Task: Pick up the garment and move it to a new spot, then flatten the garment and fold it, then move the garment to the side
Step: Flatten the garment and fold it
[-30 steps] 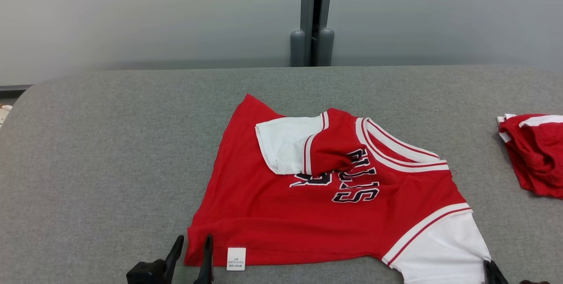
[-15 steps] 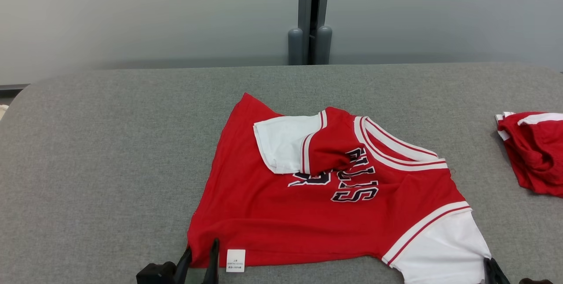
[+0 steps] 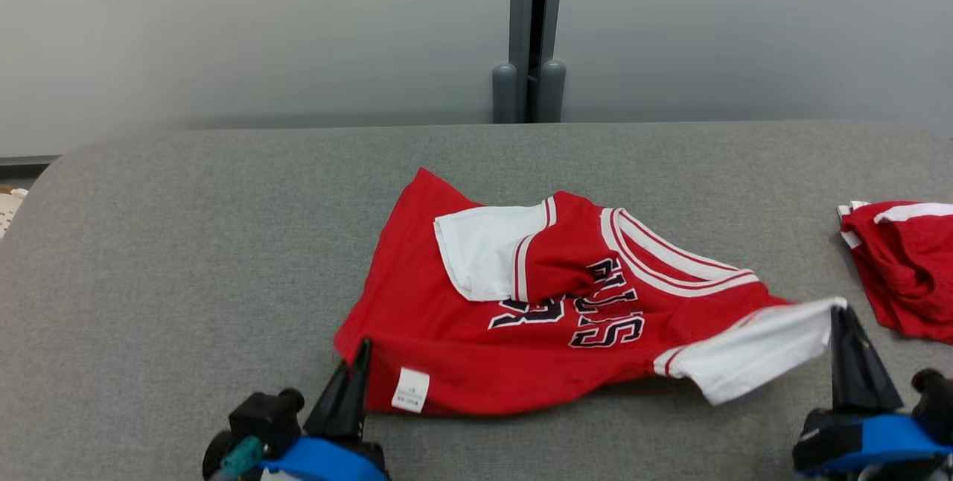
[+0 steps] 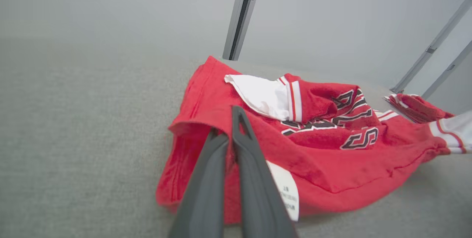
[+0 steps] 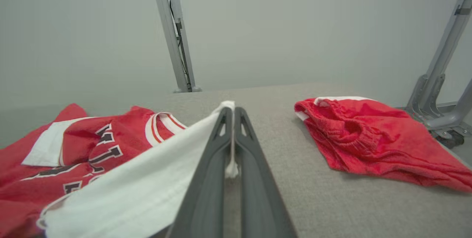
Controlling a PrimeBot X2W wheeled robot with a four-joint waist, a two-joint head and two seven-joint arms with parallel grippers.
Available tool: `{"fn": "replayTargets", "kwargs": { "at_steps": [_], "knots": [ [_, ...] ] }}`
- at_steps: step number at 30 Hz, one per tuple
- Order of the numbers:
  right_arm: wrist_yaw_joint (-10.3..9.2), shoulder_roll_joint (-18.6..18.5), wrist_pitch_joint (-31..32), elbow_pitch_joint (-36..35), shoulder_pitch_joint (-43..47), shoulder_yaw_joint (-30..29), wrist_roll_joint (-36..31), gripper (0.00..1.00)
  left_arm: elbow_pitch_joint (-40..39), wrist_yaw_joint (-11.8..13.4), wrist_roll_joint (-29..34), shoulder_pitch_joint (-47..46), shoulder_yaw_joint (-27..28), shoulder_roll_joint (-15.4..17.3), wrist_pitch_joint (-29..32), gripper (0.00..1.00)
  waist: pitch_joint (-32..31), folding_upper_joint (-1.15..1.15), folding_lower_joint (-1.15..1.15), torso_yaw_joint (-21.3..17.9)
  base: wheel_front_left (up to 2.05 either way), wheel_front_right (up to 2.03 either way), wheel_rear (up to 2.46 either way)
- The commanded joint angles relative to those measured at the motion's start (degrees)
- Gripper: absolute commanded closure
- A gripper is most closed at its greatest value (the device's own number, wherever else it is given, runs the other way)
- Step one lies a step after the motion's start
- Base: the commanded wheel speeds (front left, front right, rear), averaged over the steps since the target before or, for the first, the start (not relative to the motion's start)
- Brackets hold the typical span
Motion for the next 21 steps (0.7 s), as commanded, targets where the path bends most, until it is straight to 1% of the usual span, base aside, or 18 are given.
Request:
{"fn": "replayTargets", "kwargs": {
  "at_steps": [1,5,8,9,10,13,15,16,18,21],
  "knots": [
    [-0.03,-0.66,-0.01,-3.67,-2.74,0.28,1.54,1.0,-2.79,-0.13,-0.86,-3.47,-1.13,1.72,-0.15,1.0,-0.62,0.0,0.0,-0.02,0.0,0.0,0.0],
    [-0.01,-1.8,-0.01,-10.26,-7.94,-0.22,5.68,1.0,-8.08,-0.12,-2.6,-9.61,-2.65,6.03,-0.14,1.0,-1.93,0.0,0.0,0.04,0.0,0.0,0.0],
    [-0.01,-3.97,-0.01,-14.18,-12.8,-0.39,8.52,1.0,-11.51,-0.12,-3.73,-15.29,-3.57,10.52,-0.15,1.0,-2.59,0.0,0.0,-0.04,0.0,0.0,0.0],
    [-0.01,-3.97,-0.01,-14.18,-12.8,-0.39,8.52,1.0,-11.51,-0.12,-3.73,-15.29,-3.57,10.52,-0.15,1.0,-2.59,0.0,0.0,-0.04,0.0,0.0,0.0],
    [-0.01,-5.8,-0.01,-15.97,-16.16,0.25,10.01,1.0,-13.7,-0.12,-4.9,-19.44,-3.54,13.45,0.13,1.0,-2.93,0.0,0.0,-0.05,0.0,0.0,0.0],
    [-0.01,-8.9,0.43,-18.18,-21.83,1.73,11.83,1.0,-17.2,-0.12,-6.2,-25.51,-2.96,17.43,2.56,1.0,-3.28,0.0,0.0,0.02,0.0,0.0,0.0],
    [-0.01,-11.33,1.79,-19.35,-26.22,2.66,13.16,1.0,-19.47,-0.12,-7.73,-29.22,-2.34,19.05,4.75,1.0,-3.2,0.0,0.0,0.14,0.0,0.0,0.0],
    [-0.01,-11.33,1.79,-19.35,-26.22,2.66,13.16,1.0,-19.47,-0.12,-7.73,-29.22,-2.34,19.05,4.75,1.0,-3.2,0.0,0.0,0.14,0.0,0.0,0.0],
    [-0.01,-13.18,3.76,-19.95,-30.09,3.62,13.85,1.0,-21.06,-0.11,-8.42,-32.51,-1.92,20.68,7.29,1.0,-2.65,0.0,0.0,0.27,0.0,0.0,0.0],
    [-0.01,-15.02,6.74,-19.75,-35.54,5.25,14.52,1.0,-22.14,-0.1,-10.0,-35.84,-1.45,21.51,10.78,1.0,-0.99,0.0,0.0,0.42,0.0,0.0,0.0]
  ]
}}
